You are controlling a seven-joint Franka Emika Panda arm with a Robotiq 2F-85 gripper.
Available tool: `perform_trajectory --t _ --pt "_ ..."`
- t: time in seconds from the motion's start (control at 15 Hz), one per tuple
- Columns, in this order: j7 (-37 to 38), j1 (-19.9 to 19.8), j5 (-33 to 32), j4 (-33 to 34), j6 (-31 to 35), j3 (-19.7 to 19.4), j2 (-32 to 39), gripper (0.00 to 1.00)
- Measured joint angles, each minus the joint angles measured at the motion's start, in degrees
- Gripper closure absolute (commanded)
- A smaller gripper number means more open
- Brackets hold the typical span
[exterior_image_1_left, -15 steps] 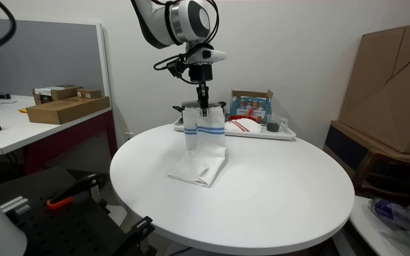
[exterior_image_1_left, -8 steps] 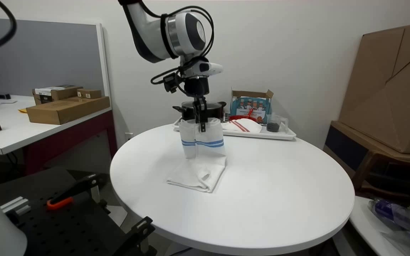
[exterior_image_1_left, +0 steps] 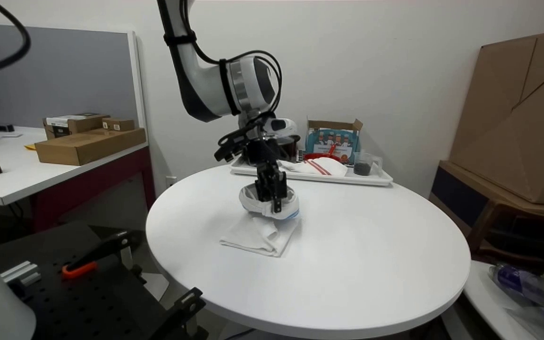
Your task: Fold the towel
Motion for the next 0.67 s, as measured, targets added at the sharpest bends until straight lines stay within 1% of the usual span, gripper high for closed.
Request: perform_trajectory --t 0.07,0.13,0.2,0.27,0.47,0.67 --pt "-1.8 -0.4 -0.6 -0.1 0.0 0.0 0.7 0.92" --pt "-2.9 -0.8 -0.8 -0.3 0.0 -0.1 1.4 0.67" --pt "-3.2 -1.1 -0.8 -0.5 0.0 -0.1 2.0 0.67" --pt "-2.8 -1.2 -0.8 -0.8 0.4 -0.1 2.8 0.63" --pt "0.7 -1.1 -0.7 -1.5 3.0 -0.5 5.4 0.41" --pt "3.3 -0.7 0.1 -1.7 3.6 -0.5 7.1 0.18"
